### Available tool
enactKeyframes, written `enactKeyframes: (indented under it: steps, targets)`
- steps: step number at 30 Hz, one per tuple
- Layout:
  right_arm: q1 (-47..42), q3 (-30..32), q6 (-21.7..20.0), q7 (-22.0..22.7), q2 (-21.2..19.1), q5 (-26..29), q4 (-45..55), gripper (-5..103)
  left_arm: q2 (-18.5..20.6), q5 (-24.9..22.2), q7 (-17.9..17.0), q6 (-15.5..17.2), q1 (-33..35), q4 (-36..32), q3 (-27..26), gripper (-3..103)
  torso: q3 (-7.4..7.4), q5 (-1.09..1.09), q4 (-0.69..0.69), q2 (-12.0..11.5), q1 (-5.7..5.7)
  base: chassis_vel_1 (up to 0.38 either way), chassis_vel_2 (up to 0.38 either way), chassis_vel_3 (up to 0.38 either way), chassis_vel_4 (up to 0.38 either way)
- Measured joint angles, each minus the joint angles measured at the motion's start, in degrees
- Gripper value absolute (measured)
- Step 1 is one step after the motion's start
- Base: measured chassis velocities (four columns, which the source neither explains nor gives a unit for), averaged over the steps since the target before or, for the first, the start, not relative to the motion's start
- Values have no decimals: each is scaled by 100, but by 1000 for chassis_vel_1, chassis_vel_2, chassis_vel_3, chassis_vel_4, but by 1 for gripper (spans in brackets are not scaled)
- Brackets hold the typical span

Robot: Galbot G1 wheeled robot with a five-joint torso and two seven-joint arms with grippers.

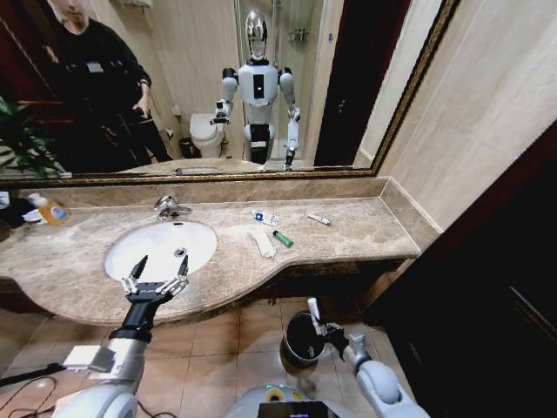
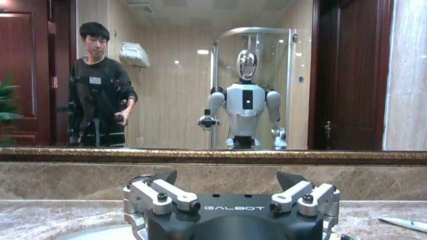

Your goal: Pick up the trash from the sink and place it in the trash bin.

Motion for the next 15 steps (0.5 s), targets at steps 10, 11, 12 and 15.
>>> enactKeyframes:
  steps: [10,11,12,15]
  targets:
    - [914,30,970,-137,762,-824,-2185,5,0,0,0,0,0,0,0,100,0,0,0,0,0,0,0,0,0]
    - [914,30,970,-137,762,-824,-2185,5,0,0,0,0,0,0,0,100,0,0,0,0,0,0,0,0,0]
    - [990,35,1001,-122,836,-868,-2316,5,0,0,0,0,0,0,0,100,0,-1,-1,0,0,0,0,0,0]
    - [1175,32,1016,-42,999,-969,-2524,5,0,0,0,0,0,0,0,100,0,0,0,0,0,0,0,0,0]
